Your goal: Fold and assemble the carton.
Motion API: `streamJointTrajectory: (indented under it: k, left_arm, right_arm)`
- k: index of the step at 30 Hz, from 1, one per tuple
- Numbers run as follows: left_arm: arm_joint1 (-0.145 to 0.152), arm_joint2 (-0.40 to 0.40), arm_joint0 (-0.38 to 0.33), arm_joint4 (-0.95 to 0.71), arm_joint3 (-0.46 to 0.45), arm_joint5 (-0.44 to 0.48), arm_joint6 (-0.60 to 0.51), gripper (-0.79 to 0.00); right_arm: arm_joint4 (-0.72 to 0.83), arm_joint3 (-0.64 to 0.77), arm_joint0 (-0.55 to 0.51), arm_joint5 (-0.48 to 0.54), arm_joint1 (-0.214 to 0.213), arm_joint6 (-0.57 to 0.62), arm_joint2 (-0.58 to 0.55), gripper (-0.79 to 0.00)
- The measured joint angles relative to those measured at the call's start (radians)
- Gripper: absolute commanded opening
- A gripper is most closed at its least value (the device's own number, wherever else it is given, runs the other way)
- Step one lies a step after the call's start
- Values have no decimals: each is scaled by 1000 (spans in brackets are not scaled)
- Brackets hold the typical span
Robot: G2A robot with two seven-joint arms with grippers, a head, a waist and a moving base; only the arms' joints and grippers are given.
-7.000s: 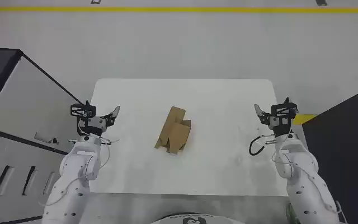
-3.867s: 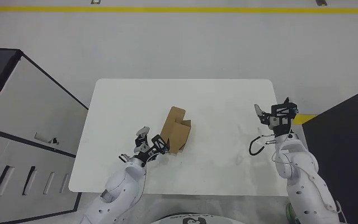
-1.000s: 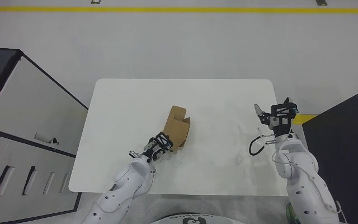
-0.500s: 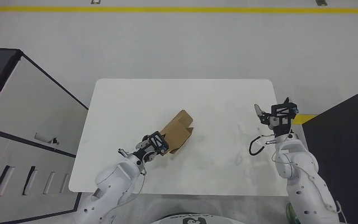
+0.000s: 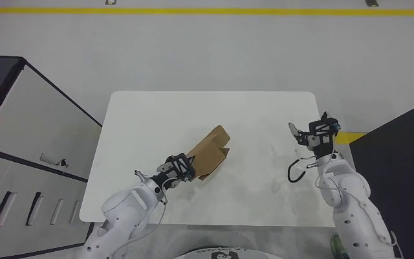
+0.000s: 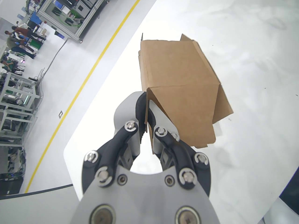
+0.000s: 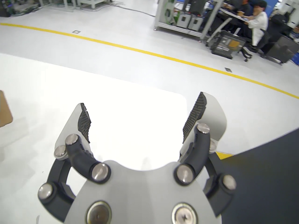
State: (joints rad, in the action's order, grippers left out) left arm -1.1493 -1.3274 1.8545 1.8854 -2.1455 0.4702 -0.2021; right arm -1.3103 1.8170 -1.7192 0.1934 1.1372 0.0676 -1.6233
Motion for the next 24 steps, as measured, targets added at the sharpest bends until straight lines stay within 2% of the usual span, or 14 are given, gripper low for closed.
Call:
streamJointTrajectory:
  k: [4, 7, 11, 14, 21, 24]
  left_arm:
    - [6, -21, -12, -63, -20, 93, -20, -785]
    - [9, -35, -22, -109, -35, 143, -37, -785]
    - [12, -53, -31, -189, -51, 198, -55, -785]
    - [14, -60, -38, -233, -56, 217, -78, -785]
    - [14, -59, -39, -233, -55, 217, -80, -785]
    - [15, -52, -48, -229, -48, 218, -88, -785]
  right_arm:
    - [94, 23, 22, 286, -21, 132, -69, 0]
    - [191, 19, 51, 458, -36, 247, -111, 0]
    - [353, -8, 105, 617, -54, 424, -130, 0]
    - [456, -20, 123, 650, -59, 522, -128, 0]
    - [424, -19, 121, 646, -58, 493, -128, 0]
    - [460, -38, 120, 690, -62, 512, -103, 0]
